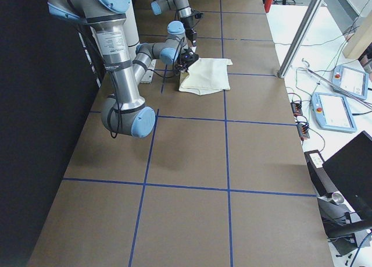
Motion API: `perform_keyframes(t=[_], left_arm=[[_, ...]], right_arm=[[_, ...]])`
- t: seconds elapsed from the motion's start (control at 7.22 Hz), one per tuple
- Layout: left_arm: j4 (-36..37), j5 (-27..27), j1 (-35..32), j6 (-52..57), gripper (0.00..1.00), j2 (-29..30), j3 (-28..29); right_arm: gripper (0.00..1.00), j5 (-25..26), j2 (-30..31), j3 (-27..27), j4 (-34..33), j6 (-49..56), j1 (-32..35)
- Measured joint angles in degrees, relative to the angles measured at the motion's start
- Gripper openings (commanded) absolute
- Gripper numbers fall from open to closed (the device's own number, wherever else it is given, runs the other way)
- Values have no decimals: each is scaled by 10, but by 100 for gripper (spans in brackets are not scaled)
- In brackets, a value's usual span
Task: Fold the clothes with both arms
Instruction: 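Grasp the near edge with both grippers and fold it toward the far edge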
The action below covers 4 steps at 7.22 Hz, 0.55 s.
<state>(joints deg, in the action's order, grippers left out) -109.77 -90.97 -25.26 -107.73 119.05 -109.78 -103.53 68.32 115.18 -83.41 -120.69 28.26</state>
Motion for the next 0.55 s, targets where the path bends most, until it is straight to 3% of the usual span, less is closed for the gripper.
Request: perform_keyframes(t=[0.28, 0.55], left_arm=[[-2, 1, -44, 48, 0, 38, 68], [-53, 2, -63, 69, 0, 53, 140]], right_arm=[[0, -40, -55, -101, 13, 31, 54], [0, -77, -97, -220, 91, 39, 93]])
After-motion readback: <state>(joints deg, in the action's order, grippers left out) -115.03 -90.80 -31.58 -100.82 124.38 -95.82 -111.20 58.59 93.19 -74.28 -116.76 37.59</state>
